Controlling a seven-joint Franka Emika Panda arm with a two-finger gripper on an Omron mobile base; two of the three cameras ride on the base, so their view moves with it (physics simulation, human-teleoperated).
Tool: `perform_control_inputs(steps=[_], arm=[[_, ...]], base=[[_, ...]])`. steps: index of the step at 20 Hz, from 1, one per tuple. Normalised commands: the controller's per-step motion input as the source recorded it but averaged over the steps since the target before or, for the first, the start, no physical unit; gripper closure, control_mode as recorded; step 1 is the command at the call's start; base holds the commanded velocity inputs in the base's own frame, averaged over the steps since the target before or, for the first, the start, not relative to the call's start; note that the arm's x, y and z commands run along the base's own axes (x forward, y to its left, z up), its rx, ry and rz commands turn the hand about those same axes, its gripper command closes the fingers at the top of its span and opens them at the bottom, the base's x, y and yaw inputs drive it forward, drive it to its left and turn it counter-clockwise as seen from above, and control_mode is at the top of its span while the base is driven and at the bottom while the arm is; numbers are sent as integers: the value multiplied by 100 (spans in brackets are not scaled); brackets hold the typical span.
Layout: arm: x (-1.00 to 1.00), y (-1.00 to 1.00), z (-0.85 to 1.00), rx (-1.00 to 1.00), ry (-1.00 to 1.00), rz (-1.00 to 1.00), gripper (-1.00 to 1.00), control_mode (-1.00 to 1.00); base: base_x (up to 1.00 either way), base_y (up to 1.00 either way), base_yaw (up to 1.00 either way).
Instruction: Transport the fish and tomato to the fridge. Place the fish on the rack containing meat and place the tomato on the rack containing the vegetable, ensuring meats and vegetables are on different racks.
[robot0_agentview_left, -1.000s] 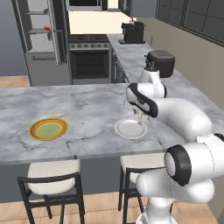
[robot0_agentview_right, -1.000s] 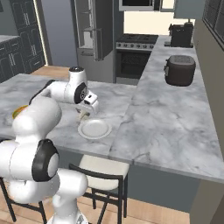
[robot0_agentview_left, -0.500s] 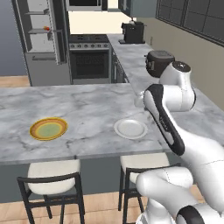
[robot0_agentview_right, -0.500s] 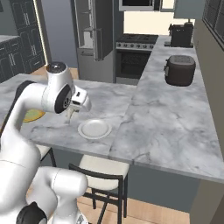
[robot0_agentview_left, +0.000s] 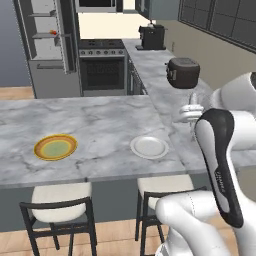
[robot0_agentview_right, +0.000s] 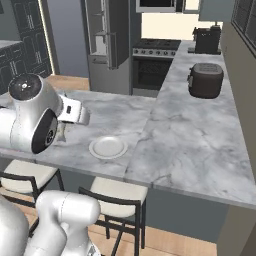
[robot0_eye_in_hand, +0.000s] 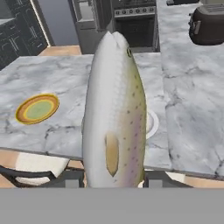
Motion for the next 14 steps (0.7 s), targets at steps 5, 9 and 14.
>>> perform_control_inputs(steps=[5,9,14], arm=[[-94,1,79,0,-21,2,100,-100],[-25,6,21,0,-5,0,100,100],[0,0,0,0,0,0,100,100]], base=[[0,0,0],[-75,23,0],[-39,75,0]])
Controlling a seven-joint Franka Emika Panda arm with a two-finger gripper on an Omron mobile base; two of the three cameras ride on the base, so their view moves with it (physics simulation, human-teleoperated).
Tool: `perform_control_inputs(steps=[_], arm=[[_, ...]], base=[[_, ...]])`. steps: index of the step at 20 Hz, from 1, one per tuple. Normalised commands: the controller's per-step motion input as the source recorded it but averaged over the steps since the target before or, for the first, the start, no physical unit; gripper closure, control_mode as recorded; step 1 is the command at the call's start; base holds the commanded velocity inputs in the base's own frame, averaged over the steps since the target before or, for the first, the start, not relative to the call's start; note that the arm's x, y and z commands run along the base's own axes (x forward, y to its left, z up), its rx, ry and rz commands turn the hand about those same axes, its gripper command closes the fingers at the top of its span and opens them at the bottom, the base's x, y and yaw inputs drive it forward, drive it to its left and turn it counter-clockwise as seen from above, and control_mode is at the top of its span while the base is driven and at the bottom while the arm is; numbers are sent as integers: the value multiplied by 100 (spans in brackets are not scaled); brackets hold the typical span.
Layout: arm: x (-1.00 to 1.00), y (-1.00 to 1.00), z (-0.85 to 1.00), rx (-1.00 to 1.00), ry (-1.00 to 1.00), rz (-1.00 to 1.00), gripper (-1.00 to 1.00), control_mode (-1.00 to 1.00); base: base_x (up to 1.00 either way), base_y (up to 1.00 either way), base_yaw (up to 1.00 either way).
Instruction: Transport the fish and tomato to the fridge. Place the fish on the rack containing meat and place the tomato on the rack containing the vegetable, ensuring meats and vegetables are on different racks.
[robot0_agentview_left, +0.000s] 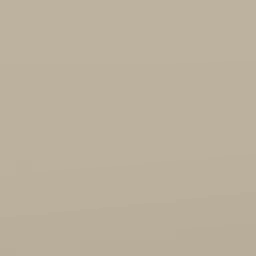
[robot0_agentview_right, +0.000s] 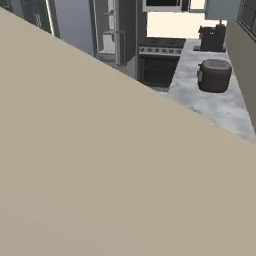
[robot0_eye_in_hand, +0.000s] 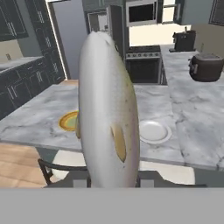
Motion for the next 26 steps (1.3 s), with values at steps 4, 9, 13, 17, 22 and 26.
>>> perform_control_inputs(steps=[4,9,13,17,22,26], arm=[[0,0,0,0,0,0,100,100],[0,0,0,0,0,0,100,100],[0,0,0,0,0,0,100,100],[0,0,0,0,0,0,100,100],[0,0,0,0,0,0,100,100],[0,0,0,0,0,0,100,100]], base=[[-14,100,3],[0,100,4],[-15,100,6],[-13,100,14],[20,100,5],[75,100,0]])
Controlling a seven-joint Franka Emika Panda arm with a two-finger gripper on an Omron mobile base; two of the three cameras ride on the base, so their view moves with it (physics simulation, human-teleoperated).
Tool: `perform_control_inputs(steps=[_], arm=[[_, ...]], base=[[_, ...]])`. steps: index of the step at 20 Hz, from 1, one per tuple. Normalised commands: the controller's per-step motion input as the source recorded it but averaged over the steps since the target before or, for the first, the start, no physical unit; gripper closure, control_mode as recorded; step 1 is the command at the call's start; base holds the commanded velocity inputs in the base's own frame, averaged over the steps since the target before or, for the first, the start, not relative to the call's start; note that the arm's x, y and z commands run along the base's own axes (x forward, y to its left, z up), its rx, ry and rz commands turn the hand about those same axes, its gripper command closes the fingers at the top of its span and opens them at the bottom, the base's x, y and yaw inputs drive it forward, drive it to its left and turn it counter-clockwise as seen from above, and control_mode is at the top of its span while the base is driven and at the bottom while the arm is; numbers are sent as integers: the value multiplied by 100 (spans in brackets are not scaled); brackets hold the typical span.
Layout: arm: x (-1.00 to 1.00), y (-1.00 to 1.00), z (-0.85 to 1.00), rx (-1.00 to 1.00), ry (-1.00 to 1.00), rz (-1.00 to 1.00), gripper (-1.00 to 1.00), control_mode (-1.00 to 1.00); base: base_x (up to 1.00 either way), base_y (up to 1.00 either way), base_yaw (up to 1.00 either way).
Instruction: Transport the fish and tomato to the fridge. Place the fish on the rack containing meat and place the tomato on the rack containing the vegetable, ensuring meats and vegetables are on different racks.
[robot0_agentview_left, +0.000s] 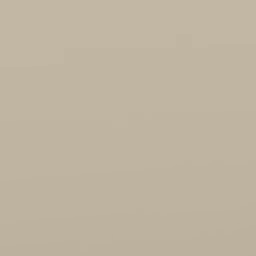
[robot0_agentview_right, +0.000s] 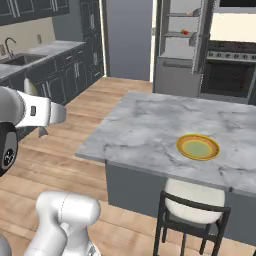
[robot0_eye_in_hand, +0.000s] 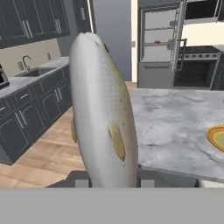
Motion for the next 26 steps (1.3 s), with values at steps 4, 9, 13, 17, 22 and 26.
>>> perform_control_inputs(steps=[4,9,13,17,22,26], arm=[[0,0,0,0,0,0,100,100],[0,0,0,0,0,0,100,100],[0,0,0,0,0,0,100,100],[0,0,0,0,0,0,100,100],[0,0,0,0,0,0,100,100],[0,0,0,0,0,0,100,100]], base=[[68,100,-10],[40,100,-24],[33,100,-28],[91,100,-30],[100,74,-30],[100,64,-26]])
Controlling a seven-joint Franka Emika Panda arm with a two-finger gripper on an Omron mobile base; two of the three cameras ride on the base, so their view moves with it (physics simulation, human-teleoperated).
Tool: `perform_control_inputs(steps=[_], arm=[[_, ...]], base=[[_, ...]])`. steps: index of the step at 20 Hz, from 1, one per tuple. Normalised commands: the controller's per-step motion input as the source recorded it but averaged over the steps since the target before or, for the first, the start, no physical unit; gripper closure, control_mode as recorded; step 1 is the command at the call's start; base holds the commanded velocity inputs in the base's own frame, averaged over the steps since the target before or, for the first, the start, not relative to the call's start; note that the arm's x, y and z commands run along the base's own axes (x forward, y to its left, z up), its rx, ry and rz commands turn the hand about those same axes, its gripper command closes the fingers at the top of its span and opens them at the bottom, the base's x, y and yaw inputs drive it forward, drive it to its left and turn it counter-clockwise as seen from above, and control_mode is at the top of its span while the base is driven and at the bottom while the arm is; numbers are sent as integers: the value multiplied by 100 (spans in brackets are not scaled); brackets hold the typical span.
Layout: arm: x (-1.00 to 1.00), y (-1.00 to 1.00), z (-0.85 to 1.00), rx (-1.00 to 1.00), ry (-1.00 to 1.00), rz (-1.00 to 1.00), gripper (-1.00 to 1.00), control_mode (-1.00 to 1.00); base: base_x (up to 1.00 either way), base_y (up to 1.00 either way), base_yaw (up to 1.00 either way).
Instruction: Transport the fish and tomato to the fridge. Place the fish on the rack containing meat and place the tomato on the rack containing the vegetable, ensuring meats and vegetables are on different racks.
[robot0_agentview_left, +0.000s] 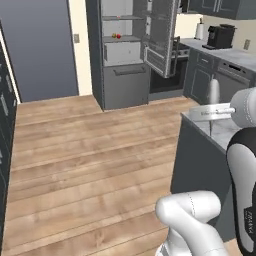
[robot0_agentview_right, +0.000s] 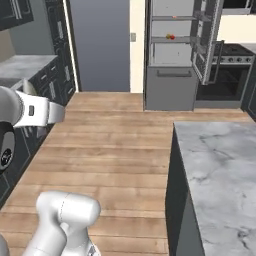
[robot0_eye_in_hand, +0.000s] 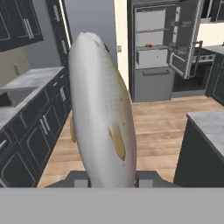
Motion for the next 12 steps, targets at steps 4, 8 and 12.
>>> perform_control_inputs(steps=[4,8,12], arm=[[0,0,0,0,0,0,100,100],[0,0,0,0,0,0,100,100],[0,0,0,0,0,0,100,100]], base=[[100,38,-20],[100,29,-18],[100,34,-17]])
